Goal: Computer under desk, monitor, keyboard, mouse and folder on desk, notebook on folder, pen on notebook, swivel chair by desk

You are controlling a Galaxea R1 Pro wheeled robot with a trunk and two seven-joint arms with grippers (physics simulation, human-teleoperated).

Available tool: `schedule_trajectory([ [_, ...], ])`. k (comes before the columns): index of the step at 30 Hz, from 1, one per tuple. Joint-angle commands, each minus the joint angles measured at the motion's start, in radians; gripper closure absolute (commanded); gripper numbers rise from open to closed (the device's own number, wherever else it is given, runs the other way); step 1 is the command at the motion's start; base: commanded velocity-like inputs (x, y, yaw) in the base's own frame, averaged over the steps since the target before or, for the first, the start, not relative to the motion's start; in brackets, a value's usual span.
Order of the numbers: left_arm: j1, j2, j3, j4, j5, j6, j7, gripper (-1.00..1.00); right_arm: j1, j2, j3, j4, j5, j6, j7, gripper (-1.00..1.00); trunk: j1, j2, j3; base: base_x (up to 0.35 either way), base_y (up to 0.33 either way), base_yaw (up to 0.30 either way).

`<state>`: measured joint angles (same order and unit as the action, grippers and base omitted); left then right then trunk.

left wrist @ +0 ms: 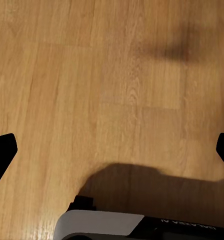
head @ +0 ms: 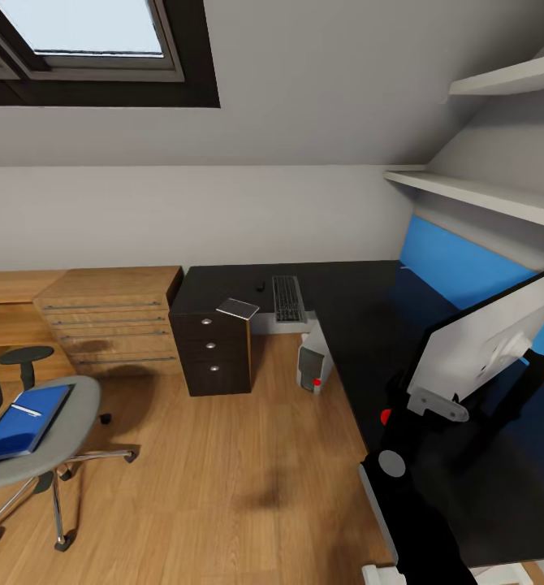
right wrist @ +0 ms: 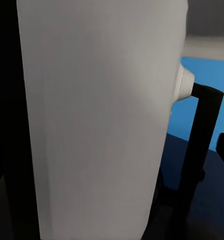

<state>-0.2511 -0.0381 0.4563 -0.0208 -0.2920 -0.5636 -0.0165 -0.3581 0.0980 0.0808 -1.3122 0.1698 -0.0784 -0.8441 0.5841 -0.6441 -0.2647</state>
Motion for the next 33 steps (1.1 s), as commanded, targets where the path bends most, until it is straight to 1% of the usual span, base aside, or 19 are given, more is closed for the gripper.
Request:
schedule_trajectory([
  [1,0.000,0.000,0.009,0.000,-0.007,-0.002,-0.002,-1.00,-0.001,0.000,0.000,0.001,0.002,-0.003,-0.005,-1.00,0.000,-0.001,-0.001,0.000,0.000,0.000],
  [7,0.000,0.000,0.009,0.000,-0.007,-0.001,-0.001,-1.00,-0.001,0.000,0.000,0.001,0.002,-0.003,-0.007,-1.00,0.000,-0.001,-0.001,-0.004,-0.006,0.000],
  [14,0.000,0.000,0.009,0.000,-0.007,-0.001,0.000,-1.00,-0.001,0.000,0.000,0.001,0.002,-0.003,-0.007,-1.00,0.000,-0.001,-0.001,-0.097,-0.124,0.000],
  [22,0.000,0.000,0.010,0.000,-0.007,-0.001,0.000,-1.00,-0.001,0.000,0.000,0.001,0.002,-0.003,-0.007,-1.00,0.000,-0.001,-0.001,-0.018,-0.026,0.000],
  [28,0.000,0.001,0.010,0.000,-0.007,-0.001,0.000,-1.00,-0.001,0.000,0.000,0.001,0.002,-0.004,-0.007,-1.00,0.000,-0.001,-0.001,-0.111,-0.122,0.000],
  [33,0.000,0.001,0.010,0.000,-0.007,-0.002,0.000,-1.00,-0.001,0.000,0.000,0.000,0.002,-0.004,-0.007,-1.00,0.000,-0.001,-0.001,-0.033,-0.034,0.000],
])
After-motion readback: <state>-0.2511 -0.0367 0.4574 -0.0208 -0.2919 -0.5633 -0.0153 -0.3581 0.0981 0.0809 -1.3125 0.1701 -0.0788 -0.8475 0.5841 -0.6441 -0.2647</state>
